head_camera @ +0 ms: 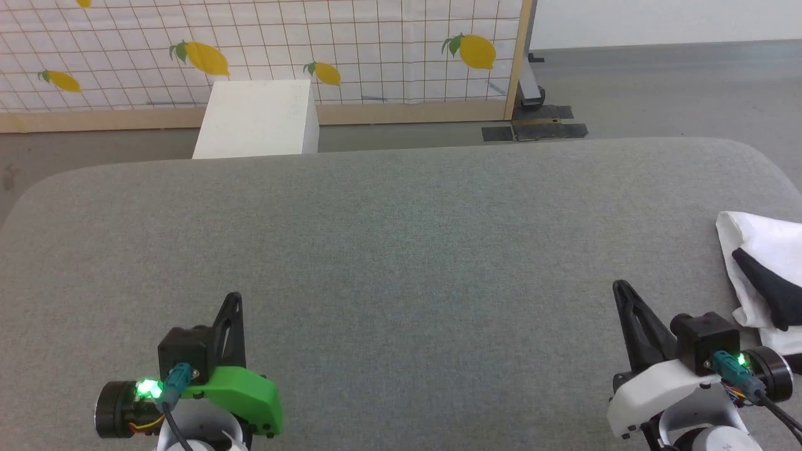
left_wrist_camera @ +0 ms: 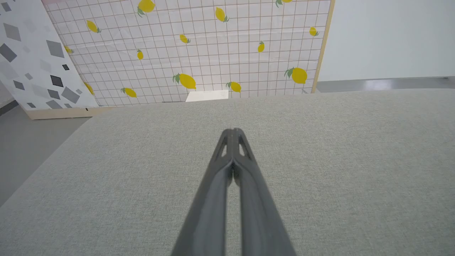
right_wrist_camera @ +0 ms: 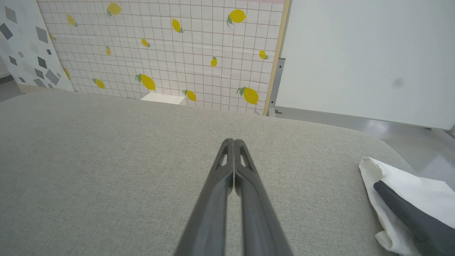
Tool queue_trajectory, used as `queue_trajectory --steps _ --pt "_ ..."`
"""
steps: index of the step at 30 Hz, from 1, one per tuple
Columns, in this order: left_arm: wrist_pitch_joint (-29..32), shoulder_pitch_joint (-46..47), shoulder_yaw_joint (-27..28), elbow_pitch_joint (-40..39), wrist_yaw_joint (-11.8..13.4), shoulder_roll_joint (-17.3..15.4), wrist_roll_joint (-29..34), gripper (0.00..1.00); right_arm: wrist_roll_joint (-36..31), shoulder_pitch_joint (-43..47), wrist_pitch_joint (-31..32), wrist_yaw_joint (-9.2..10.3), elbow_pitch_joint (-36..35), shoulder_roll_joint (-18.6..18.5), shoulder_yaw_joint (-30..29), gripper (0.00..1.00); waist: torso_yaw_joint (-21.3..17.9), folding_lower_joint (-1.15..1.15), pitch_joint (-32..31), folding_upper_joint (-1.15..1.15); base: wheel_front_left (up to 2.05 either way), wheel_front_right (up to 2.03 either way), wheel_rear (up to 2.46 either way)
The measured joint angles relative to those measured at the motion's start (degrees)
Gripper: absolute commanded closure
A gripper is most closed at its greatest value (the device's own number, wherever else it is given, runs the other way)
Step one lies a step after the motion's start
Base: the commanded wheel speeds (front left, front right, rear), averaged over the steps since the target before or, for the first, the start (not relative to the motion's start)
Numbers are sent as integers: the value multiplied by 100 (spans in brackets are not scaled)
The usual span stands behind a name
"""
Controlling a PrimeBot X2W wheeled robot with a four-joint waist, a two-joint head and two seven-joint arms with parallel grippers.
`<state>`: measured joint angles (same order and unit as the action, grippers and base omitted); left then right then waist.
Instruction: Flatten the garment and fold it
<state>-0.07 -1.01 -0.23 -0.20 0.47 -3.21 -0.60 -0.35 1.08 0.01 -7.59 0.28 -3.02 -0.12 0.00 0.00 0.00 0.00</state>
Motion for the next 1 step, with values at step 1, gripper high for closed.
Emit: queue_trajectory --steps 1 --pt "0 1 0 0 -1 0 0 100 0 -1 0 0 0 0 0 100 0 0 0 0 0 0 0"
